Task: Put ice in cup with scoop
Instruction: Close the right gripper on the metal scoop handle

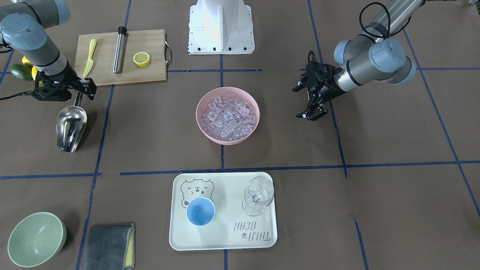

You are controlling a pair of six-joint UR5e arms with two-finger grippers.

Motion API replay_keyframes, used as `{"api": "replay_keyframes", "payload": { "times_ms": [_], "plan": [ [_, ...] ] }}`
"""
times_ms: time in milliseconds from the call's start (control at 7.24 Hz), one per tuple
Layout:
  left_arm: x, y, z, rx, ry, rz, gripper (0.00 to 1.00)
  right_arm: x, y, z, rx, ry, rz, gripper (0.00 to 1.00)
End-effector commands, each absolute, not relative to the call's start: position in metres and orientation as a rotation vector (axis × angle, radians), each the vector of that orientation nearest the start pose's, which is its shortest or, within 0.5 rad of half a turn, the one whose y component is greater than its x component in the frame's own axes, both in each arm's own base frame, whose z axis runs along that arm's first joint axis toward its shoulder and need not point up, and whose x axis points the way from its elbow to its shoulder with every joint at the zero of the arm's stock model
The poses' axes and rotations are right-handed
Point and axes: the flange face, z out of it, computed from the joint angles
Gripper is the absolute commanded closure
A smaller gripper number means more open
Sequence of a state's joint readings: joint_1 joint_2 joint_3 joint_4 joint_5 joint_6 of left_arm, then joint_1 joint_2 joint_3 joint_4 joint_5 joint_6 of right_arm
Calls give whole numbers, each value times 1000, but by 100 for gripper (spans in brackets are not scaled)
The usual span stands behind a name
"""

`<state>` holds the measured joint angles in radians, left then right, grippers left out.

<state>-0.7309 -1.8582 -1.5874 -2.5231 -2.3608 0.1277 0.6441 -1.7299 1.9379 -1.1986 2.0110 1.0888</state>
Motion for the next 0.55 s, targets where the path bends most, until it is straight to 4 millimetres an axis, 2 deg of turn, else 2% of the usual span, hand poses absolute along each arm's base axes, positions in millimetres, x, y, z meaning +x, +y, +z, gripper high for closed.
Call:
{"api": "replay_keyframes", "payload": {
  "times_ms": [0, 138, 276, 415],
  "plan": [
    [403, -440, 382, 938, 1139, 1299, 0, -304, -342, 525, -61, -710, 22, 74],
    [403, -440, 383, 936, 1137, 1297, 0, -303, -342, 523, -58, -717, 21, 94],
    [404, -440, 383, 935, 1137, 1296, 0, -299, -340, 521, -56, -719, 21, 100],
    [404, -440, 383, 935, 1137, 1296, 0, -299, -340, 515, -50, -728, 19, 100]
  ]
}}
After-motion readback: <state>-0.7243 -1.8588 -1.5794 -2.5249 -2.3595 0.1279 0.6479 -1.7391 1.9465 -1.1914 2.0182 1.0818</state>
